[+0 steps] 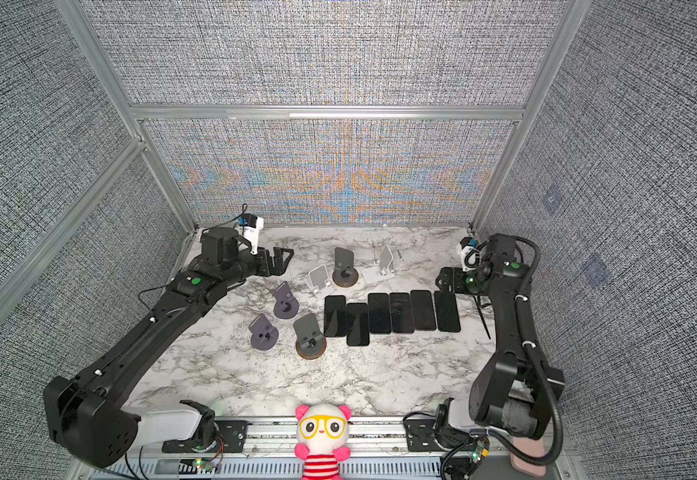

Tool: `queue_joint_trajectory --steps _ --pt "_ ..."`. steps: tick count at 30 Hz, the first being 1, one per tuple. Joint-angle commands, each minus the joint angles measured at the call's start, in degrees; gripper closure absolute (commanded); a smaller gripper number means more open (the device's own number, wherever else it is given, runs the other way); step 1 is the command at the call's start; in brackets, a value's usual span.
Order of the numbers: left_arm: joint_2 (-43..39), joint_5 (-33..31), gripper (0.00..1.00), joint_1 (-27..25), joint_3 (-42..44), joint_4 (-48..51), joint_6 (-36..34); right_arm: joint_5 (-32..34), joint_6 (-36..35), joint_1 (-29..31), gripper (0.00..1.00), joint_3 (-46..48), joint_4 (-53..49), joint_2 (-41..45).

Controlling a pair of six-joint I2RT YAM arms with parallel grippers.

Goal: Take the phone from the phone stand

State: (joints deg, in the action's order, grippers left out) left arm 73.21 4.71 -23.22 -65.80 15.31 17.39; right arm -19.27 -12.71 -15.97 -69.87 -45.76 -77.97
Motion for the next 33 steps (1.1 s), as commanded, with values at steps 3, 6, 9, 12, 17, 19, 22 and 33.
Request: queue_joint_trajectory --steps 3,6,9,12,17,19,22,33 --pt "-1.86 -25.17 0.01 1.42 6.55 0.71 -1.91 10.21 6.75 5.87 0.01 11.59 12.06 9.84" --pt "-3.11 -37.68 0.01 1.36 11.44 0.39 0.89 16.10 8.31 10.67 0.01 19.32 18.10 15.06" --pt "-7.77 -49.58 0.01 1.91 21.83 -10.72 -0.66 18.89 8.56 14.79 0.01 27.04 25.65 18.92" --pt "-11.03 -51.93 0.01 3.61 30.18 -21.14 -3.88 21.74 9.28 19.06 0.01 32.39 33.04 21.11" --pt "-6.07 -53.96 0.01 5.20 35.02 -33.60 -14.26 25.41 8.90 21.05 0.01 41.16 47.00 20.38" --pt "-2.57 -56.17 0.01 5.33 36.89 -41.14 -17.28 25.27 8.46 21.44 0.01 44.17 52.91 19.43" --pt "2.45 -54.46 0.01 5.53 39.06 -52.41 -21.70 25.46 8.38 21.94 0.01 47.07 60.03 17.35" --pt "14.28 -50.15 0.01 7.92 39.16 -64.65 -22.93 26.49 7.49 22.93 0.01 51.00 83.49 5.69"
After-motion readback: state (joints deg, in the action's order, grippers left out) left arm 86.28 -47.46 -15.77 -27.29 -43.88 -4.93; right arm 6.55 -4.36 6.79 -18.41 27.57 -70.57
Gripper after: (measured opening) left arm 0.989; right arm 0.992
